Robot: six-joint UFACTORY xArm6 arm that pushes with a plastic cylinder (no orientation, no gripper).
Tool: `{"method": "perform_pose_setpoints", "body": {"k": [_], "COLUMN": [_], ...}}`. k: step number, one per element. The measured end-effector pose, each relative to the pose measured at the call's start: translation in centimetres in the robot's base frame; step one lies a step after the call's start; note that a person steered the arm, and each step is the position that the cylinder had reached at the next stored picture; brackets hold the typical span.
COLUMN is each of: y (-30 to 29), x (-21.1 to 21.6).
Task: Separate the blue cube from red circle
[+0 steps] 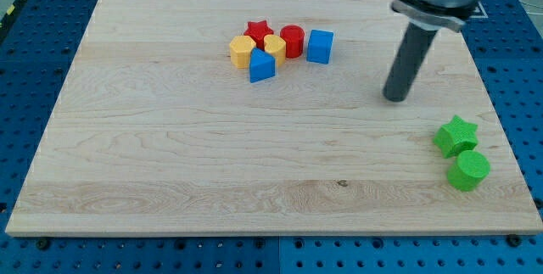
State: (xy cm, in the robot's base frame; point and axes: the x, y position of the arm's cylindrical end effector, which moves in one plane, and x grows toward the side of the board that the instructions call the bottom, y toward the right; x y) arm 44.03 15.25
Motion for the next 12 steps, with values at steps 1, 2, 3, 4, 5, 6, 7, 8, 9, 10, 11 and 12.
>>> {"method": "perform_pose_setpoints", "body": {"k": [1, 2, 3, 4, 5, 6, 7, 8, 9, 10, 11, 12], "y": [-0.3, -4.3, -6.8, -6.8, -6.8, -6.8, -7.8, -10.7, -11.8, -11.8, -11.8, -10.6], "x": [0.1, 2.1, 2.9, 2.9, 0.7, -0.1, -0.7, -2.7, -6.5, -8.3, -10.1, -10.3]}}
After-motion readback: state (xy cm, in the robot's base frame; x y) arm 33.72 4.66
